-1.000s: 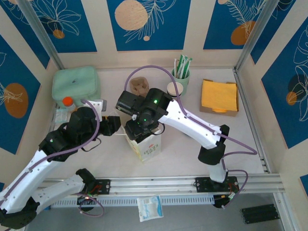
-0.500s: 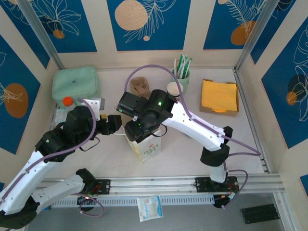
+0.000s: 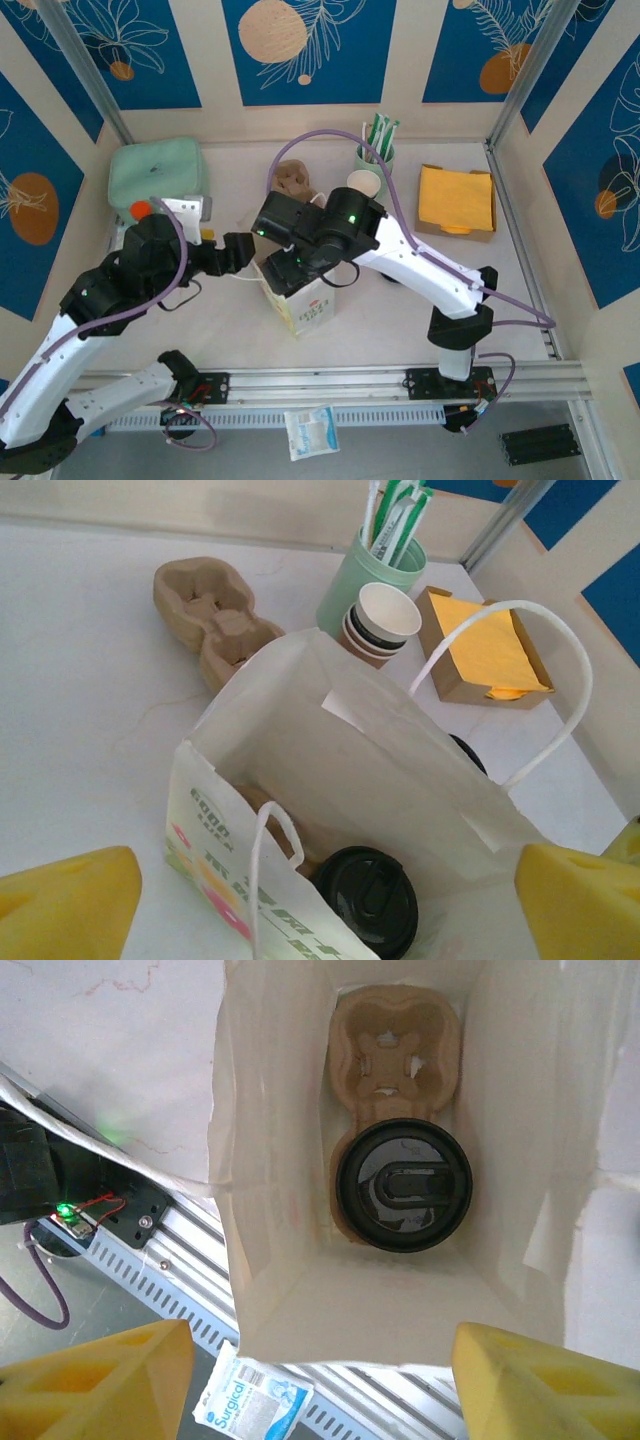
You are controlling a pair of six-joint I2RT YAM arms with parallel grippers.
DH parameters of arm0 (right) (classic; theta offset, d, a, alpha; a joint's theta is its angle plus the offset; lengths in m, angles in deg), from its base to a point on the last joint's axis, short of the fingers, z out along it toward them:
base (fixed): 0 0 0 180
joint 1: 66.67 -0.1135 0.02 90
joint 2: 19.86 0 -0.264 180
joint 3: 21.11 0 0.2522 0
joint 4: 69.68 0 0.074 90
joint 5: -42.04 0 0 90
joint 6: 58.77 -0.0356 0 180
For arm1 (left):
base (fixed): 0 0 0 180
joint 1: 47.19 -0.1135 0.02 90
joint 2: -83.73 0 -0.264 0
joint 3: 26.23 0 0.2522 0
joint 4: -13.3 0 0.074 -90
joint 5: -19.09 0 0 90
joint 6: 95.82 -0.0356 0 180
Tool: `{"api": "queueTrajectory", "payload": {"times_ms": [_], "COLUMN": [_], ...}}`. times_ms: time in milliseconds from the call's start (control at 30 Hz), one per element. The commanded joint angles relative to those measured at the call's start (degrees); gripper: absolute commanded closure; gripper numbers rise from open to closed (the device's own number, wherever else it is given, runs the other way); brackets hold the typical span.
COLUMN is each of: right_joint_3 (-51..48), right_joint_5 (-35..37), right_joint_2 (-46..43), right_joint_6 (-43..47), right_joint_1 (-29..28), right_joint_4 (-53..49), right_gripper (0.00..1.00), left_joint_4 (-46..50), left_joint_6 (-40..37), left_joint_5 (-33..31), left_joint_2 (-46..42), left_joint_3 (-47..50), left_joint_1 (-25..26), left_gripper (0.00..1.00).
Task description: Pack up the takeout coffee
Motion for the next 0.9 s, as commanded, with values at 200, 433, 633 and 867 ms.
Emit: {"api": "queueTrajectory", "payload": {"times_ms": [200,433,633,867], "right_joint_3": [-7.82,-16.95,-23.91,-31.05], "right_joint_5": [2.78,1.87,-1.26,-1.95], "right_joint_2": [-9.95,-19.20,-26.51,-33.35], "right_joint_6": [-0.57,0.53,1.64,2.39], "right_joint_1": [-0.15,3.37,9.40,20.97], "right_joint_4": [4.42,12.88,18.43,24.53], "right_gripper": [0.27,0.26,0.26,0.25], "left_joint_4": [-0.37,-1.06,-2.27,-3.34], "left_joint_6": [-0.35,0.37,1.20,0.68], "left_joint_5": [2.22,3.26,4.67,4.16], "left_joint_2": [2.39,5.57,8.68,13.07], "left_joint_3": [-3.97,-6.77,-8.65,-11.76], "left_joint_1": [-0.34,-0.38,-0.21,0.34], "left_gripper": [0.01,0.01,0.01,0.01]}}
